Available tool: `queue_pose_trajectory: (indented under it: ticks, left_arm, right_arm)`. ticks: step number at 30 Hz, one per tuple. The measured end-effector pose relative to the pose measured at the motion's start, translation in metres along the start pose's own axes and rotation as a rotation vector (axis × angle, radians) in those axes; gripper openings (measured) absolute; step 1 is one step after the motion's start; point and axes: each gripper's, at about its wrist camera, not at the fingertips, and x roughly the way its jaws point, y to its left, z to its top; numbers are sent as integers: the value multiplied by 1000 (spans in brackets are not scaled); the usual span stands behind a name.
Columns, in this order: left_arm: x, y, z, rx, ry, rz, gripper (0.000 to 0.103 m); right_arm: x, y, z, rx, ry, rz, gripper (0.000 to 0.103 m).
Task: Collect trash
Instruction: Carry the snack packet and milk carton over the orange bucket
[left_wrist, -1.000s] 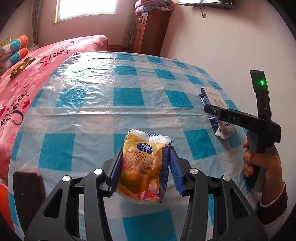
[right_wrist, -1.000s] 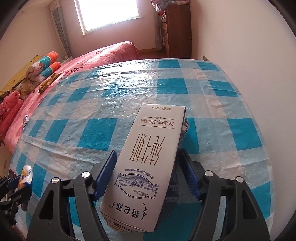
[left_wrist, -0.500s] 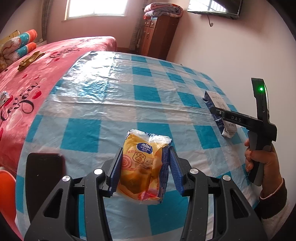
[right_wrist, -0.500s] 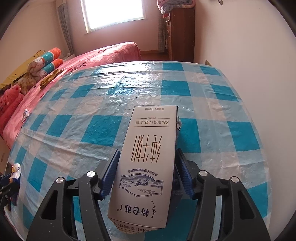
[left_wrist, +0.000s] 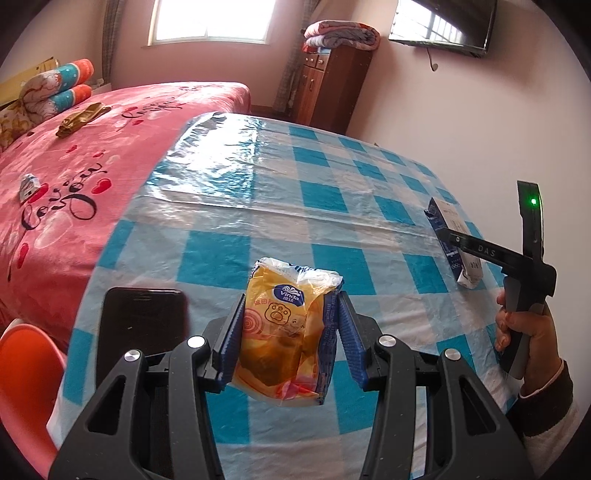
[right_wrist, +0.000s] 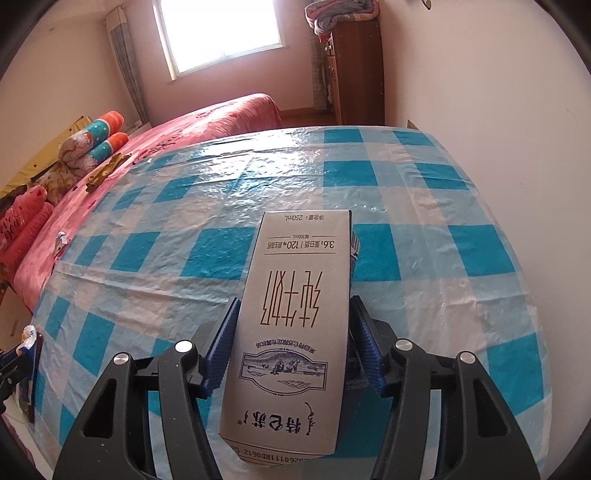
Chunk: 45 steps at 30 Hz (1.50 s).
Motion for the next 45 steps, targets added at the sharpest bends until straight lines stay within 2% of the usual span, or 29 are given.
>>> queue_pose_trajectory:
  ticks: [11, 45]
  left_arm:
    - [-24, 26, -7, -40, -38, 48, 49]
    - [-92, 109, -37, -160, -116, 232, 50]
  right_arm:
    - [-19, 19, 0, -7, -19, 48, 60]
    - [-54, 141, -17, -187, 15, 270, 60]
